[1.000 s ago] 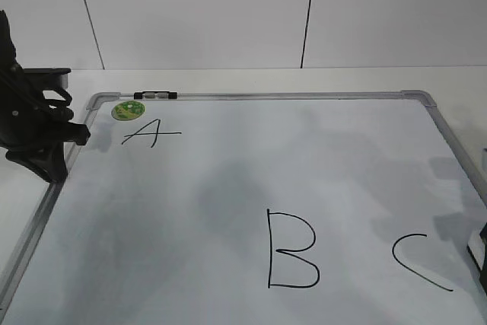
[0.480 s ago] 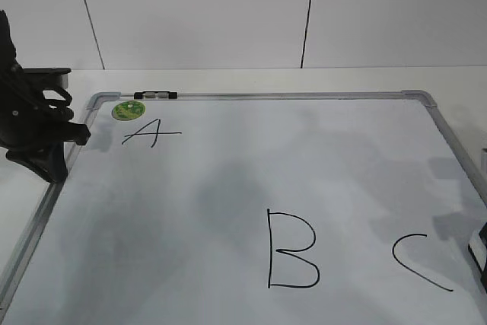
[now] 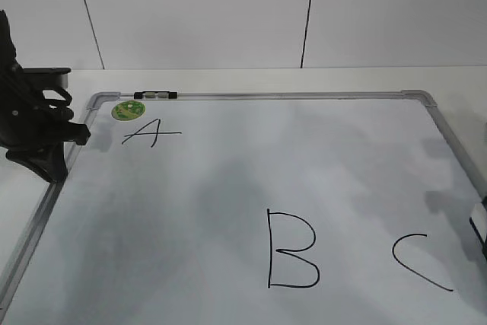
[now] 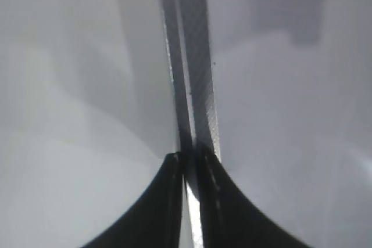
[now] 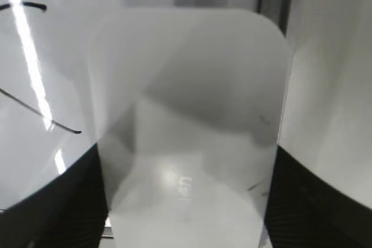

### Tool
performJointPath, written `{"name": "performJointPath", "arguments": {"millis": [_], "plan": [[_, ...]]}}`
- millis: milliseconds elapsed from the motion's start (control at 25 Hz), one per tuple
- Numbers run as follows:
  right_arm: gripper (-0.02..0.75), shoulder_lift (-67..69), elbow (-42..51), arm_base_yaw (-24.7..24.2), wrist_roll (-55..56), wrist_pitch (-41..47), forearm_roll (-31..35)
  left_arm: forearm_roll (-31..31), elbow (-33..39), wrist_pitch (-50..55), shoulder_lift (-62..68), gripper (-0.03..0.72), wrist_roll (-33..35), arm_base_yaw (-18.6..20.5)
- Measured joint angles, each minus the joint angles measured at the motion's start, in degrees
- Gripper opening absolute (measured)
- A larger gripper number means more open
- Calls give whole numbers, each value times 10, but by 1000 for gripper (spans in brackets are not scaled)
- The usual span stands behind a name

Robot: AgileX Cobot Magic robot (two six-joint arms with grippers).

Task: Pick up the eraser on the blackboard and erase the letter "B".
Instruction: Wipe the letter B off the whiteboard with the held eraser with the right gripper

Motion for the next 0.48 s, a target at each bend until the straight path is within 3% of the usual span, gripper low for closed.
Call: {"name": "performJointPath", "arguments": {"millis": [280, 480], "plan": [[561, -19, -44, 10, 2, 50, 52, 0, 0, 0, 0, 43, 0, 0], [561, -19, -69, 86, 29, 56, 49, 0, 0, 0, 0, 43, 0, 0]]}}
